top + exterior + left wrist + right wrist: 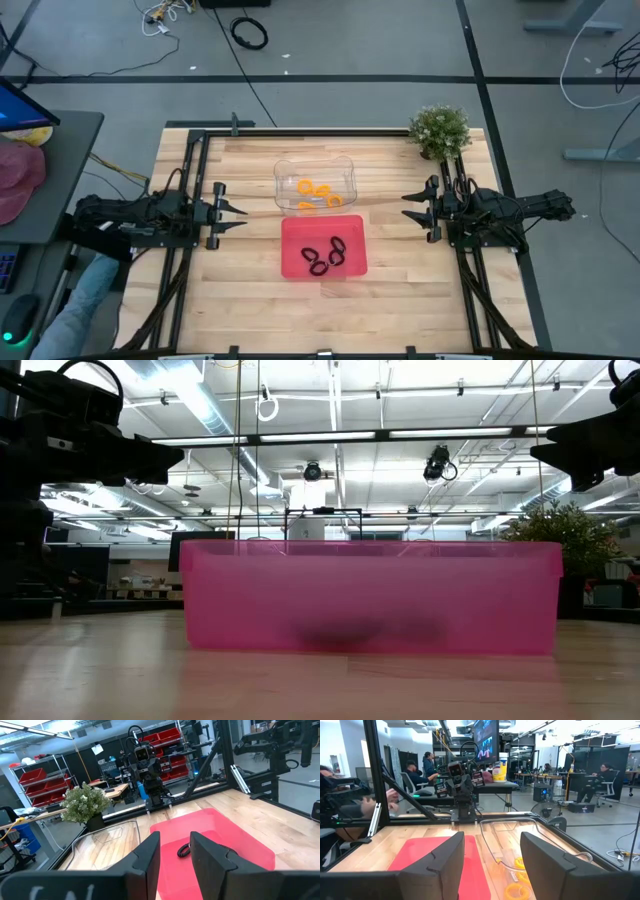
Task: Sort spring keychains
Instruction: Return to Home Position
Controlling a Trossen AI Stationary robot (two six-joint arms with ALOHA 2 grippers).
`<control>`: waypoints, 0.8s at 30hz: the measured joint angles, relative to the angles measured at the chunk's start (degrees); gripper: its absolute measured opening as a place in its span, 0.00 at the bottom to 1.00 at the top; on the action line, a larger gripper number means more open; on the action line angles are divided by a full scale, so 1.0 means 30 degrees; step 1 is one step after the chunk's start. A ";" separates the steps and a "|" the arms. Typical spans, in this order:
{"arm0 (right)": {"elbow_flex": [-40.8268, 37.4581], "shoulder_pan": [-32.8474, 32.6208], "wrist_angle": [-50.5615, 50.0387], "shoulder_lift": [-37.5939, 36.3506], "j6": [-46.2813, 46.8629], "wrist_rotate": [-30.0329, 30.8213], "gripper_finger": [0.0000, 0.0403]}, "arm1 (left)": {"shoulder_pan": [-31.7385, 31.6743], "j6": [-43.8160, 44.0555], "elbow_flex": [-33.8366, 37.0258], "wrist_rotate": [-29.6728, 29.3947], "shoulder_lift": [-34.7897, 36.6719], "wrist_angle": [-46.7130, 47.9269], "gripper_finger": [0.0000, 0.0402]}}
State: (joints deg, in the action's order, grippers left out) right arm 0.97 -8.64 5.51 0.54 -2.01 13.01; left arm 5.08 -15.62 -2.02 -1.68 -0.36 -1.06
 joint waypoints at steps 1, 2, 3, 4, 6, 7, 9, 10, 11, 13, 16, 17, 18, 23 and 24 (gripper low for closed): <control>0.0000 -0.0004 -0.0001 0.0000 0.0004 -0.0004 0.49 | 0.0002 0.0000 0.0000 -0.0006 0.0000 0.0007 0.28; 0.0000 0.0000 0.0002 0.0000 0.0004 -0.0004 0.49 | 0.0002 0.0000 0.0000 0.0001 0.0007 0.0007 0.28; 0.0000 -0.0006 -0.0002 0.0000 -0.0004 -0.0004 0.49 | 0.0002 0.0000 0.0000 -0.0004 0.0000 0.0006 0.28; 0.0000 0.0000 0.0004 0.0000 0.0004 -0.0004 0.49 | 0.0002 0.0000 0.0000 -0.0001 0.0000 0.0007 0.28; 0.0000 0.0000 -0.0003 0.0000 0.0000 -0.0004 0.49 | 0.0002 0.0000 0.0000 -0.0002 0.0004 0.0002 0.28; 0.0000 -0.0007 0.0004 0.0000 -0.0002 -0.0004 0.49 | 0.0002 0.0000 0.0000 -0.0005 0.0006 0.0006 0.28; 0.0000 0.0000 0.0002 -0.0003 -0.0001 -0.0004 0.49 | 0.0001 0.0000 0.0000 -0.0002 0.0006 0.0004 0.28; 0.0000 -0.0001 -0.0002 0.0000 -0.0001 -0.0004 0.49 | -0.0006 0.0000 0.0000 0.0002 0.0007 0.0000 0.28; 0.0000 0.0000 0.0004 0.0000 -0.0004 -0.0004 0.49 | 0.0001 0.0000 0.0000 0.0000 0.0001 0.0001 0.28; 0.0000 -0.0004 -0.0002 0.0000 -0.0002 -0.0004 0.49 | 0.0092 0.0000 -0.0011 -0.0047 -0.0276 -0.0064 0.28; 0.0000 -0.0007 0.0003 -0.0001 -0.0004 -0.0003 0.49 | 0.0229 0.0000 -0.0007 -0.0051 -0.0748 0.0019 0.28; 0.0003 -0.0002 0.0001 -0.0002 -0.0001 -0.0004 0.49 | 0.0227 0.0000 -0.0007 -0.0049 -0.0805 0.0011 0.28; 0.0000 -0.0007 -0.0003 0.0000 0.0003 -0.0004 0.49 | 0.0227 0.0000 -0.0007 -0.0049 -0.0878 -0.0006 0.28; 0.0000 -0.0007 -0.0004 0.0000 -0.0002 0.0002 0.49 | 0.0227 0.0000 -0.0007 -0.0064 -0.0911 -0.0007 0.28; 0.0000 -0.0002 -0.0004 -0.0005 -0.0004 -0.0002 0.49 | 0.0227 0.0000 -0.0007 -0.0060 -0.0911 0.0000 0.28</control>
State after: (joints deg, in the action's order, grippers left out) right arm 0.97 -8.65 5.50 0.52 -2.02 13.00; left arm 5.76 -15.62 -2.04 -1.86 -3.09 -1.06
